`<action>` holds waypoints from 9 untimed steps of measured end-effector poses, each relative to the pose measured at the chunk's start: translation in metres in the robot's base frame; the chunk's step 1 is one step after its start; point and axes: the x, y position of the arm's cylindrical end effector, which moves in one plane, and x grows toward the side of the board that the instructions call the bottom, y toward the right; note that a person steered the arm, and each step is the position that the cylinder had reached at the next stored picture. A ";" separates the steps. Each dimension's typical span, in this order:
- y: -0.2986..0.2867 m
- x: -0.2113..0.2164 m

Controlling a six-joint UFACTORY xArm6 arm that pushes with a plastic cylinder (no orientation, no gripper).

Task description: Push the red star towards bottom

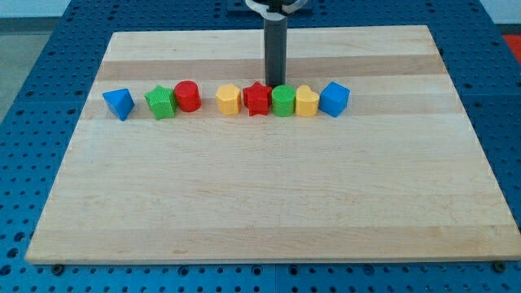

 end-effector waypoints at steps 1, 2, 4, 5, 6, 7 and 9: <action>0.000 0.017; -0.001 0.017; -0.045 0.006; -0.058 0.026; -0.055 0.065; -0.053 0.096; -0.055 0.047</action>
